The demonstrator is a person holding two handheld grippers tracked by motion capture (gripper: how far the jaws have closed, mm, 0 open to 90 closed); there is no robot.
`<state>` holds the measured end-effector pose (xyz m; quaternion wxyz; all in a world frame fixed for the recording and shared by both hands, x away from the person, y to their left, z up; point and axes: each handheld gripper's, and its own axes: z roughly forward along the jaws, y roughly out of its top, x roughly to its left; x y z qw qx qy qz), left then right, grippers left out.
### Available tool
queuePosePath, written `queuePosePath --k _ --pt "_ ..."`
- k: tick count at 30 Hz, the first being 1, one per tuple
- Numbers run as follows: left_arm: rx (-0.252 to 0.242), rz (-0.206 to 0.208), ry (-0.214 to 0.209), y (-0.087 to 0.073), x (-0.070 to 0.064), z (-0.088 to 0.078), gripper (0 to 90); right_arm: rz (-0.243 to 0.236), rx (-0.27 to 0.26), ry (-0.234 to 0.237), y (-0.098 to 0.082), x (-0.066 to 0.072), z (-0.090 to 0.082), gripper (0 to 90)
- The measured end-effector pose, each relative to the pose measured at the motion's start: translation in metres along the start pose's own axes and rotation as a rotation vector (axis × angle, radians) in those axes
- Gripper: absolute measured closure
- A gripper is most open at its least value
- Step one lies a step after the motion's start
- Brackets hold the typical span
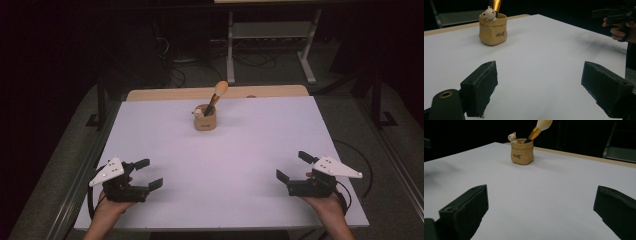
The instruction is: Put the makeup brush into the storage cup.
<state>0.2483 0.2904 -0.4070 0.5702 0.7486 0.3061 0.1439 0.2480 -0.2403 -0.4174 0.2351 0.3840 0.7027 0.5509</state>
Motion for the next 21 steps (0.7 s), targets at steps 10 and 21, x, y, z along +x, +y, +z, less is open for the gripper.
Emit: queuePosePath --k 10,21 --pt "-0.026 -0.008 0.010 -0.0076 -0.0013 -0.0101 13.1 0.004 0.014 0.005 -0.0031 0.0010 0.0001 0.0" --pt "-0.039 -0.027 -0.001 -0.0101 0.0026 -0.0085 13.1 0.013 0.029 0.008 -0.0063 0.0016 0.0000 0.0"
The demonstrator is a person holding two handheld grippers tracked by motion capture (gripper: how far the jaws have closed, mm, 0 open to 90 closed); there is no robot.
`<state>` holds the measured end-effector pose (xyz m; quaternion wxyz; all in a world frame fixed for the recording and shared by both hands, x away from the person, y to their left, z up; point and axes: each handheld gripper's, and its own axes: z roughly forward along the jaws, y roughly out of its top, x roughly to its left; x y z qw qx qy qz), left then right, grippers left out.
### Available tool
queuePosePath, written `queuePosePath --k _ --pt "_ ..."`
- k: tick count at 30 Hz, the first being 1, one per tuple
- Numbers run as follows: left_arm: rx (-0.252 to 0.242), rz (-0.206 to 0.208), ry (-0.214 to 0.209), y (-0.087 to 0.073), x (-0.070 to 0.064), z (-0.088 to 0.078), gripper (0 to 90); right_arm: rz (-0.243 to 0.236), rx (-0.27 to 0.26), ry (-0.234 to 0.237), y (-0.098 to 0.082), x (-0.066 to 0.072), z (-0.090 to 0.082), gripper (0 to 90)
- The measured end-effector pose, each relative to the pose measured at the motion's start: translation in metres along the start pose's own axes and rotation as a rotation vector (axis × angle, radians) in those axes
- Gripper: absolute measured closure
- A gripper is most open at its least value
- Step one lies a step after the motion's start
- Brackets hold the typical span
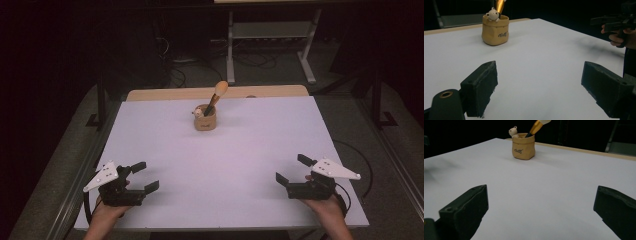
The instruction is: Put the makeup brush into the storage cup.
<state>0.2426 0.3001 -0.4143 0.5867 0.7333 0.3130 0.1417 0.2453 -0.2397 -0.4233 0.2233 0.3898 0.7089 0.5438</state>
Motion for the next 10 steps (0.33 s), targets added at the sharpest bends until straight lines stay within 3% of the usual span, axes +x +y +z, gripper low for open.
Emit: queuePosePath --k 10 --pt "0.037 0.003 -0.007 -0.0014 0.0010 0.0037 13.1 -0.011 0.005 -0.001 -0.0007 -0.0003 -0.0003 0.0"
